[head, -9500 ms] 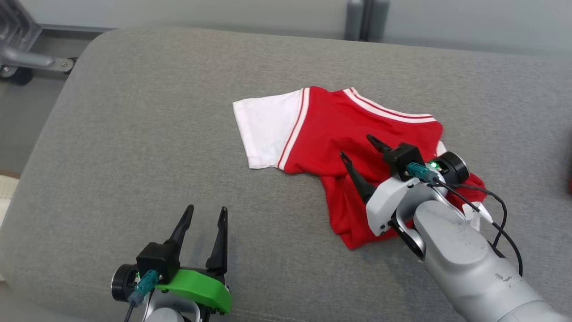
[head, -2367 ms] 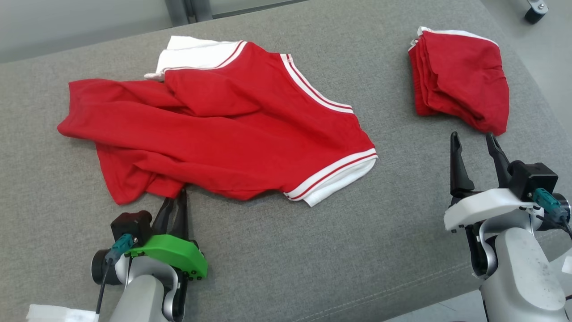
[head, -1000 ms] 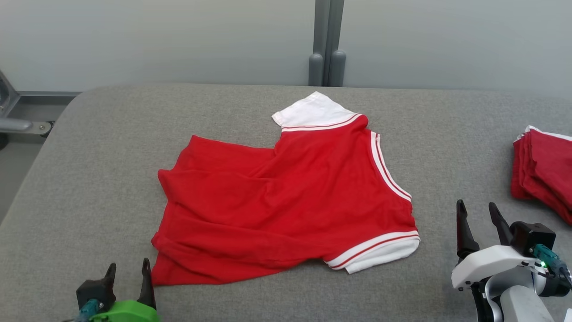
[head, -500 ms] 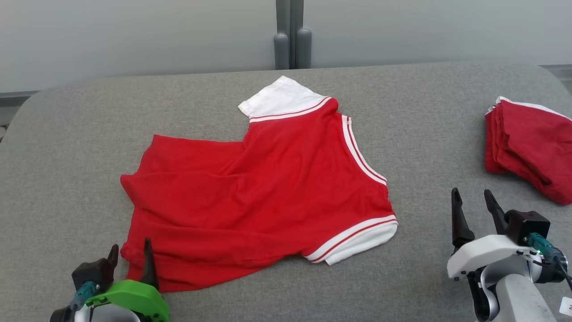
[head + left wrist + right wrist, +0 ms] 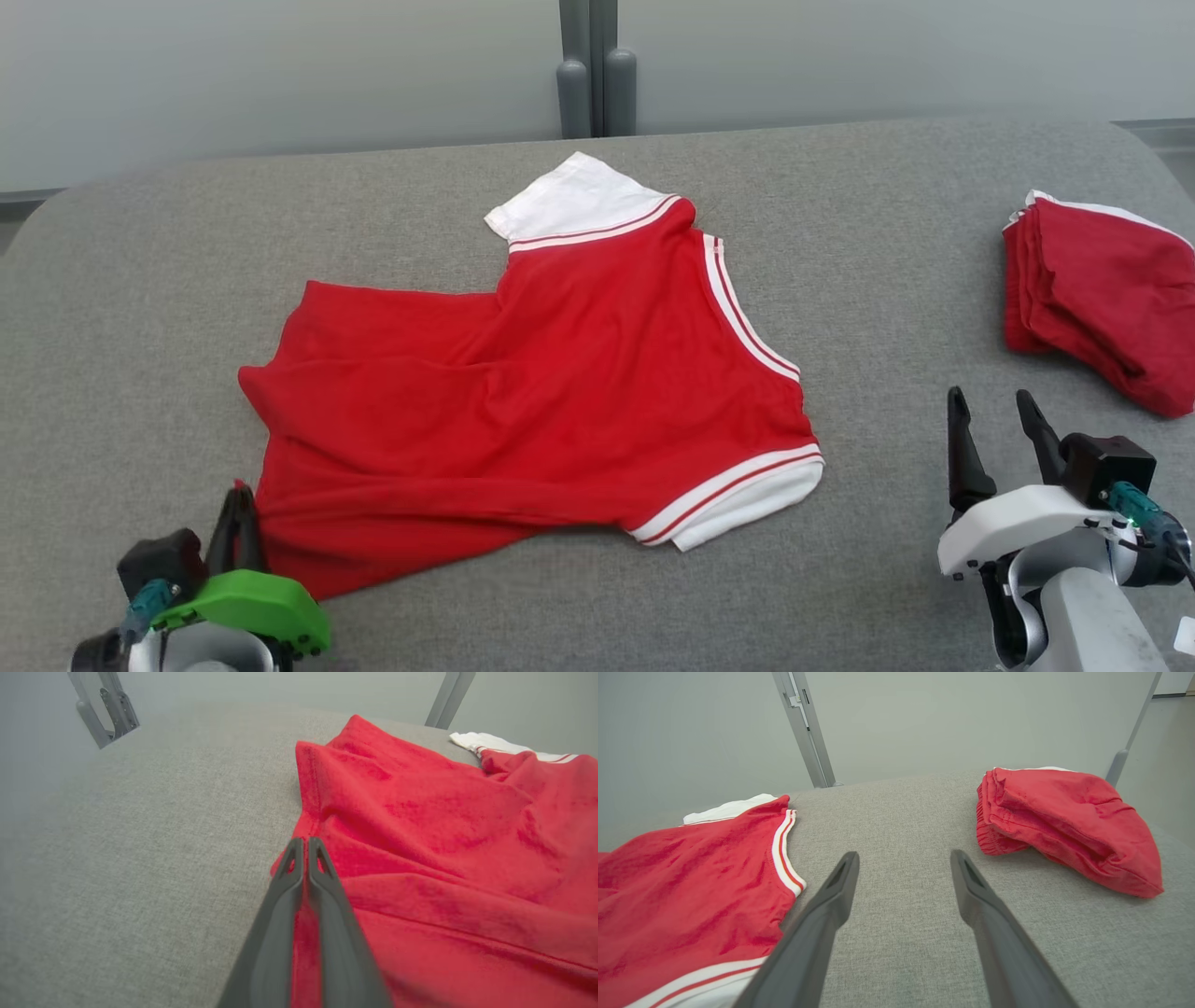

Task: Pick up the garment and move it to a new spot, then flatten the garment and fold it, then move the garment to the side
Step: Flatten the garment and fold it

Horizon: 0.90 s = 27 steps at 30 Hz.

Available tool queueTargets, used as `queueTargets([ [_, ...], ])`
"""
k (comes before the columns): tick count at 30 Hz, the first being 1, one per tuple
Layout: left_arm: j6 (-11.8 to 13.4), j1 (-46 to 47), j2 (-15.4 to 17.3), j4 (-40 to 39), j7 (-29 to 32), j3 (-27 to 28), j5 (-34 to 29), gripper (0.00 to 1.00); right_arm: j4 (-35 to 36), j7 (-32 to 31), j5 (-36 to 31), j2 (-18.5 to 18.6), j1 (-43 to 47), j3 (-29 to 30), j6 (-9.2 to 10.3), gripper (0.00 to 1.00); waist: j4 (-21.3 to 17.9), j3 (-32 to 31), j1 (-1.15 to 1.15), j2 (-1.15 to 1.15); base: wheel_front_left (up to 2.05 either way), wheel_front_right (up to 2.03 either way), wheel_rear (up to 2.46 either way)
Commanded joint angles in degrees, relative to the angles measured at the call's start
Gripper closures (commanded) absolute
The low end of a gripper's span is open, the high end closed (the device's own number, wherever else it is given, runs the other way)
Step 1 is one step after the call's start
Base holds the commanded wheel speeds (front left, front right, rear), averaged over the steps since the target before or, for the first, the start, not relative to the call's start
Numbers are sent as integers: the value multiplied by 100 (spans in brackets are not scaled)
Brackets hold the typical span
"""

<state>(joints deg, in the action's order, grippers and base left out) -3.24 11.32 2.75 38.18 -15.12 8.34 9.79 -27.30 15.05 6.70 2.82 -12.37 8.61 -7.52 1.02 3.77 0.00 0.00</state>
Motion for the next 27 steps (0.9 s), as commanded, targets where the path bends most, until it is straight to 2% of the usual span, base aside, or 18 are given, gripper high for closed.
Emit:
queueTargets([
  [1, 85, 34, 32, -338, -1, 104, -115, 100, 35, 16, 23, 19, 11, 52, 7, 0, 58, -35, 0, 0, 0, 0, 0],
  [5, -54, -91, 26, -976, -2, 70, -191, 100, 32, 16, 90, 18, 87, 123, 7, 0, 214, -95, 0, 0, 0, 0, 0],
  [11, -380, 260, 90, -1352, -2, -436, -324, 100, -17, 16, 210, 19, 27, 107, 7, 0, 363, -100, 0, 0, 0, 0, 0],
  [13, -396, 324, 162, -1272, -2, -576, -403, 100, -34, 15, 221, 19, 14, 81, 7, 0, 369, -93, 0, 0, 0, 0, 0],
  [18, -431, 983, 298, -1042, -2, -1160, -130, 100, -91, 16, 239, 21, -79, -29, 7, 0, 294, -17, 0, 0, 0, 0, 0],
  [21, -427, 1339, 416, -1383, -2, -1471, 116, 100, -99, 16, 174, 20, -84, 39, 7, 0, 265, 19, 0, 0, 0, 0, 0],
  [23, -421, 1351, 490, -1661, -2, -1304, 228, 100, -96, 16, 149, 19, -66, 104, 7, 0, 281, 16, 0, 0, 0, 0, 0],
  [27, -419, 874, 413, -1485, 0, -930, 112, 100, -96, 16, 123, 18, -26, 191, 7, 0, 348, -7, 0, 0, 0, 0, 0],
])
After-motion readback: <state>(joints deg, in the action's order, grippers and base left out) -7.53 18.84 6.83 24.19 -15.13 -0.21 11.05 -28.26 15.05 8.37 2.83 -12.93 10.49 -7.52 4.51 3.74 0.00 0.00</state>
